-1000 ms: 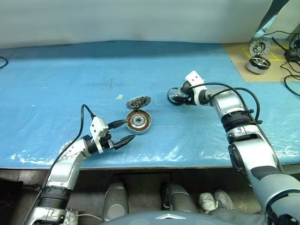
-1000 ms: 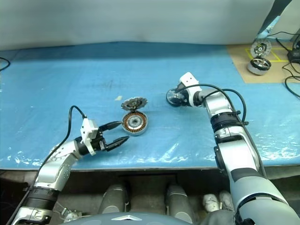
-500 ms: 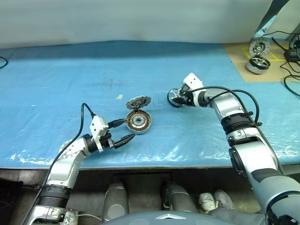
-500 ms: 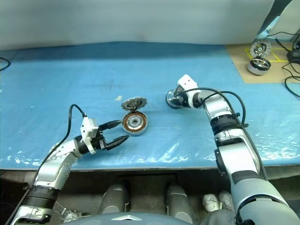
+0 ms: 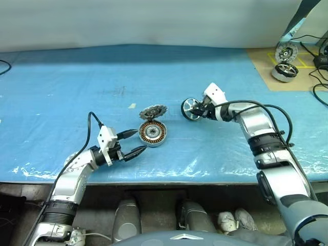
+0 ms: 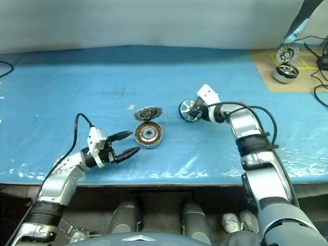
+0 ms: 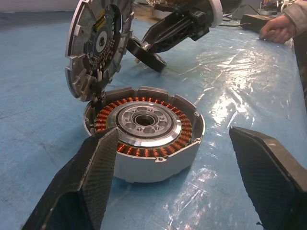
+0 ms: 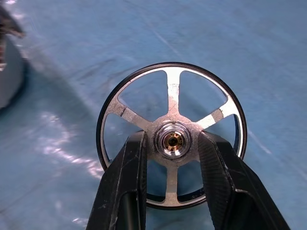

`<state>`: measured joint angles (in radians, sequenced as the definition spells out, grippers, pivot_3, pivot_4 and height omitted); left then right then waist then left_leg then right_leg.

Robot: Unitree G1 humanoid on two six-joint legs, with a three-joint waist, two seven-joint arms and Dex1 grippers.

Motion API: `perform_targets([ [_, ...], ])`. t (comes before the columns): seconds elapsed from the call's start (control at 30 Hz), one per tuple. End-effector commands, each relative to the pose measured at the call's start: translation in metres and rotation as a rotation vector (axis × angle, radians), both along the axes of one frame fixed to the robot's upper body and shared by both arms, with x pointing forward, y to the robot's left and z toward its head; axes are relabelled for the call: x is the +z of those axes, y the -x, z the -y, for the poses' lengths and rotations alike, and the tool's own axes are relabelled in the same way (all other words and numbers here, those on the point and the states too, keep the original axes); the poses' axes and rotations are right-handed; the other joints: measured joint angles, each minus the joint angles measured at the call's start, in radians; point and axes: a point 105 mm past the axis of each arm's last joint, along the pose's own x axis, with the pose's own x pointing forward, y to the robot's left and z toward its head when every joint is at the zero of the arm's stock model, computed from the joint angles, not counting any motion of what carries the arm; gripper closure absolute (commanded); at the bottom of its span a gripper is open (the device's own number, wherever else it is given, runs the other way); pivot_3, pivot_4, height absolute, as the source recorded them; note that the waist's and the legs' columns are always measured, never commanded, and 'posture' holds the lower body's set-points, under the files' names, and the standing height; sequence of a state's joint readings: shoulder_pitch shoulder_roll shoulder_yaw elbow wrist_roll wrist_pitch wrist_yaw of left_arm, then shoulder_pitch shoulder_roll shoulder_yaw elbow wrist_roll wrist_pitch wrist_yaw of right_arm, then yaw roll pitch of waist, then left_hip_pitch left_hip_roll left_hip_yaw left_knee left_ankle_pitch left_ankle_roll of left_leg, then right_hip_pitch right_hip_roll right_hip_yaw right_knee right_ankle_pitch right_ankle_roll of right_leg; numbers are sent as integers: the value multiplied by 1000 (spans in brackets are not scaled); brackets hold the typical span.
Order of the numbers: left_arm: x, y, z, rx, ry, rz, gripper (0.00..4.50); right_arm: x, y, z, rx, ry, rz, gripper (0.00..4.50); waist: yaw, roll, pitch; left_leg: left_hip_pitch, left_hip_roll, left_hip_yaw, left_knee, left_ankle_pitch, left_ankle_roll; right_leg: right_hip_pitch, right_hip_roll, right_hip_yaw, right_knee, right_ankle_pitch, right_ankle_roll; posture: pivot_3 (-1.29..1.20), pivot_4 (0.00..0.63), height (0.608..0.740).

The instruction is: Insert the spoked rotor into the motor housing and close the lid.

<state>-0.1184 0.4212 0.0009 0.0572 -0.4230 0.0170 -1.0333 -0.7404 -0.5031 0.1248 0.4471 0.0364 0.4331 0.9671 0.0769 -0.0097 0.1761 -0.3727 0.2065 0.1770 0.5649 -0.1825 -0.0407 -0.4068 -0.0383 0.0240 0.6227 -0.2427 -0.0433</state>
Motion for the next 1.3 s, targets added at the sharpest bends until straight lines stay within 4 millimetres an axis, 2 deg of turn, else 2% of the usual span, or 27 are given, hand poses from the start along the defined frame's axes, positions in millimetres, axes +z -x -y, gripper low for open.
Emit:
perform_targets([
  [0.03, 26, 2, 3, -42, 40, 52, 631, 32, 33, -8, 140, -159, 30, 3288, 3, 0, 0, -1, 0, 0, 0, 0, 0, 0, 0, 0, 0, 0, 0, 0, 150, 740],
  [0.13, 36, 3, 6, -73, 46, 51, 631, 49, 75, -24, 270, -312, -37, 3288, 6, 0, 1, 0, 0, 0, -1, 0, 0, -1, 0, 0, -1, 0, 0, 0, 150, 740],
  [0.2, 39, 4, 7, -90, 34, 46, 631, 46, 95, -36, 337, -318, -68, 3288, 3, 1, 1, 0, 0, 0, -1, 0, 0, -1, 1, 0, -1, 0, 0, 0, 150, 740],
  [0.3, 41, 4, 7, -97, 21, 41, 631, 39, 110, -54, 392, -309, -96, 3288, 0, 1, 0, 3, 0, 0, -2, 0, 0, 1, 1, 1, 0, 0, 0, 0, 150, 740],
  [0.47, 42, 4, 5, -101, -2, 29, 631, 32, 101, -80, 406, -309, -105, 3288, -4, 1, 1, 3, -1, 0, -1, 0, 0, 0, -1, 3, -1, 0, 0, 0, 150, 740],
  [0.57, 40, 9, -1, -95, -31, 19, 631, 29, 80, -92, 374, -290, -67, 3288, -8, 1, 1, 3, -1, 0, -1, 0, 0, 0, -1, 3, -2, -1, 0, 0, 150, 740],
  [0.67, 37, 11, -7, -77, -42, 10, 631, 30, 71, -99, 377, -286, -51, 3288, -8, 1, 0, 2, -1, 0, -2, 0, 0, 0, -1, 3, -3, -1, 0, 0, 150, 740],
  [0.77, 29, 12, -13, -49, -52, -2, 631, 26, 64, -103, 378, -264, -44, 3288, -8, 1, 1, 0, -1, 0, -4, 0, 0, -1, 0, 2, -4, 0, 1, 0, 150, 740],
  [1.0, 9, 17, -22, 5, -56, -6, 631, 16, 62, -109, 423, -199, -44, 3288, -8, 1, 1, -1, -1, -1, -4, 0, 0, -1, 0, -1, -3, 1, 3, 0, 150, 740],
  [1.3, 7, 18, -20, 12, -47, 6, 631, 12, 56, -104, 447, -113, -9, 3288, -7, 1, 0, 0, -1, 0, -1, 0, 0, 1, -2, 0, -2, 0, 1, 0, 150, 740],
])
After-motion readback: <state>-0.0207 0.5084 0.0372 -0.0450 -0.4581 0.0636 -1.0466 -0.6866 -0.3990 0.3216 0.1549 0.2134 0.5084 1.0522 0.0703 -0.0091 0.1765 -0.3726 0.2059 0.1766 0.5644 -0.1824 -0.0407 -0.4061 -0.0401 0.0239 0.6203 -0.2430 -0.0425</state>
